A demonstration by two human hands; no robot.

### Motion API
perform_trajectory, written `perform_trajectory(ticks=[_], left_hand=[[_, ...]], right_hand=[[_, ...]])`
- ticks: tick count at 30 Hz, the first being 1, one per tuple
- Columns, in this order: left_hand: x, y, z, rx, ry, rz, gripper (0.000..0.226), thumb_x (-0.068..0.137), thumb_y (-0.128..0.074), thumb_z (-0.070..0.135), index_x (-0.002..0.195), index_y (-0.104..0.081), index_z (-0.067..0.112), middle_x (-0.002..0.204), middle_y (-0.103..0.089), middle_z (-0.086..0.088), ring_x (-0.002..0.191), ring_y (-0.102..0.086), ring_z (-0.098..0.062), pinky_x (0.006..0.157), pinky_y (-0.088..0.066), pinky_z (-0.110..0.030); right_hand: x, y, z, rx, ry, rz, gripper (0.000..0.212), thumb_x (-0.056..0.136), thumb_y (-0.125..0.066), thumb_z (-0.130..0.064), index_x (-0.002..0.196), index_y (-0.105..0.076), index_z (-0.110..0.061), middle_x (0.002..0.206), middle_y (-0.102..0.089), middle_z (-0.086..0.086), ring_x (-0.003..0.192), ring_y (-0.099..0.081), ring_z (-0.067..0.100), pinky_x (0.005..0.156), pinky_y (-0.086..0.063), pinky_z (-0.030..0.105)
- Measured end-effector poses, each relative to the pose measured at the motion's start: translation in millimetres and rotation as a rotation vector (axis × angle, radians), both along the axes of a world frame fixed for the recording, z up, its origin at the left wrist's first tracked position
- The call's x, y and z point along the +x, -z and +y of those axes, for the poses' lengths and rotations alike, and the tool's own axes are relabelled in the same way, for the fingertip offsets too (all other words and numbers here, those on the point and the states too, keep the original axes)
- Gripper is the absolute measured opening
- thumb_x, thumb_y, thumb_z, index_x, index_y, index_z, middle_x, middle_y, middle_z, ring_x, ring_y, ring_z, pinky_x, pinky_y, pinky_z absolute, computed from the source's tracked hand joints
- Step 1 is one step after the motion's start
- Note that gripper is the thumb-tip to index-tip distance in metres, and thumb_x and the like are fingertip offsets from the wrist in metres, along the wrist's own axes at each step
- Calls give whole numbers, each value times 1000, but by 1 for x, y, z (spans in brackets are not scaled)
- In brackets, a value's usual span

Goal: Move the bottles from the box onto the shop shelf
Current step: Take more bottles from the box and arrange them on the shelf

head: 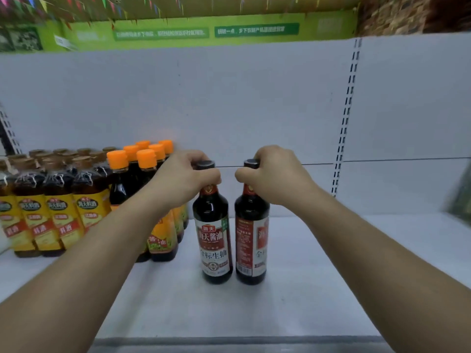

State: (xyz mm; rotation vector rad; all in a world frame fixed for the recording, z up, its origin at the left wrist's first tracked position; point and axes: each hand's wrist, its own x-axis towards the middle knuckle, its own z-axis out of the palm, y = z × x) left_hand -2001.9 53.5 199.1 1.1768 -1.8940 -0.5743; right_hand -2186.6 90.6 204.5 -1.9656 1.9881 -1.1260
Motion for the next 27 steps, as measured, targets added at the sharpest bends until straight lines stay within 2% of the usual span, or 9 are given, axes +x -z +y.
perform_trajectory(ticks=[6,10,12,14,16,19,21,24,27], left_hand=[[2,8,-19,-13,-23,56,12,86,-76,22,84,-67,14,58,-52,11,56,-50,-9,61,-42,-32],[-1,19,-21,-44,37,113,13,89,-74,15,87,-64,6,54,-53,15,50,-50,1,52,-41,-13],[-2,22,-20,-47,63,150,17,89,-73,16,88,-64,3,62,-57,7,58,-54,-2,59,-45,-15],[1,26,-19,-19,80,182,17,89,-75,26,91,-69,9,77,-66,-7,71,-65,-12,71,-53,-29],[5,39,-19,-16,47,185,25,83,-78,47,95,-72,26,89,-70,-8,83,-70,-22,75,-59,-41],[19,67,-10,-1,-2,143,62,61,-76,76,113,-65,43,107,-64,11,94,-65,-10,74,-56,-33],[28,90,-2,112,32,144,79,56,-81,78,125,-56,48,116,-62,21,102,-64,-1,80,-54,-28],[32,126,5,281,54,39,91,59,-91,59,135,-43,47,118,-64,23,105,-62,2,79,-51,-21],[30,146,2,386,66,-35,91,65,-93,45,140,-43,38,118,-63,22,103,-63,3,77,-49,-14]], right_hand=[[3,7,-17,-48,43,-30,34,78,-68,-41,70,-49,-13,66,-54,0,58,-49,21,51,-35,28],[4,17,-15,-58,89,-16,29,80,-66,-47,81,-55,-20,75,-60,-4,68,-57,16,54,-36,29],[2,21,-14,-57,55,-48,29,82,-67,-51,87,-58,-24,79,-61,-7,72,-59,14,56,-40,31],[-3,22,-10,-40,-9,-100,35,83,-72,-57,96,-61,-27,82,-61,-8,73,-60,10,55,-41,29],[-11,28,-3,11,-55,-164,43,79,-75,-64,101,-63,-28,80,-63,-6,67,-61,7,52,-41,22],[-29,49,7,85,-75,-266,53,68,-80,-71,101,-65,-33,78,-66,-4,67,-66,11,58,-51,32],[-41,70,12,166,-119,-320,59,64,-88,-63,112,-64,-38,88,-70,-6,75,-70,9,71,-58,38],[-45,100,17,330,-222,-338,81,66,-95,-35,136,-54,-44,118,-69,-15,96,-72,5,90,-60,38],[-38,129,14,348,-271,-297,85,64,-92,-27,138,-54,-45,128,-67,-18,111,-68,7,101,-55,40]])
